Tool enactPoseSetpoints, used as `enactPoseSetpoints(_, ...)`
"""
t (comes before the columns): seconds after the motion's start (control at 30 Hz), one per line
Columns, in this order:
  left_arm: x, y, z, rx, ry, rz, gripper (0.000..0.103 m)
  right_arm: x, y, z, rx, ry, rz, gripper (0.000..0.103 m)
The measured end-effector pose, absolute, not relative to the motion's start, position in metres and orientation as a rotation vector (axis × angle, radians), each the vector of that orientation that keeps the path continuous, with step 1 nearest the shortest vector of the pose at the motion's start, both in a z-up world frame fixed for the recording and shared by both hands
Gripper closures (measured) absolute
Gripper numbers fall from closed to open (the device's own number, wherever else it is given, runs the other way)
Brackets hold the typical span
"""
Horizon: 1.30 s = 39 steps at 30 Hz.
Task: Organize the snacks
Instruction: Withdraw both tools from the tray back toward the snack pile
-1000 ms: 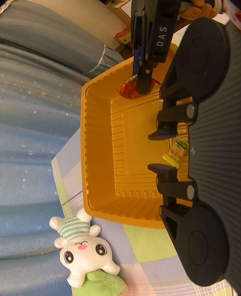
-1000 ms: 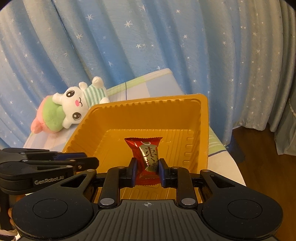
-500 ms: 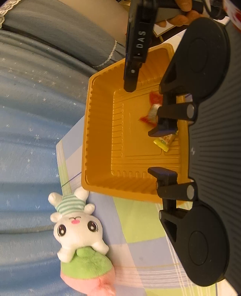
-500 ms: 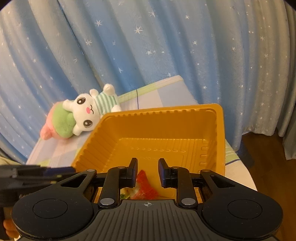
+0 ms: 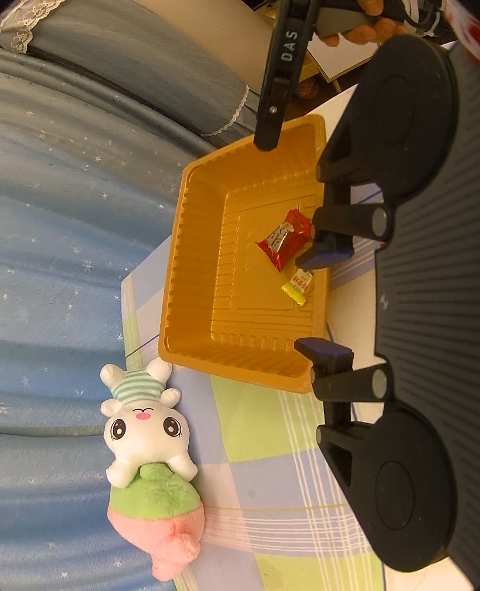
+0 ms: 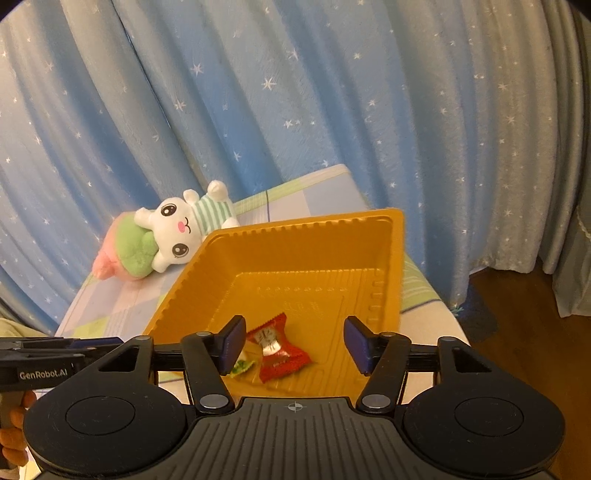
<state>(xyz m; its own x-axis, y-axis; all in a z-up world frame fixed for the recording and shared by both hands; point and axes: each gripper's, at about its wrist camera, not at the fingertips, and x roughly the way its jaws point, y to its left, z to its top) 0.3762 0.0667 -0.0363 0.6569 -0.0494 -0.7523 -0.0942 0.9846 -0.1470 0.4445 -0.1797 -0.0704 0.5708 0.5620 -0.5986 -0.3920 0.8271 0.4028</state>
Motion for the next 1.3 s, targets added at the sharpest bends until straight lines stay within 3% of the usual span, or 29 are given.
enactPoseSetpoints(0.77,0.259,0.046,-0.023,-0.189,0.840,-0.005,0.055,0.318,-0.232,-0.058,0.243,0.823,0.523,0.038)
enactPoseSetpoints(1.3,0.197,0.049,-0.044,-0.183,0.913,-0.003,0.055,0.262,-0.239,-0.075,0.202,0.912,0.501,0.038)
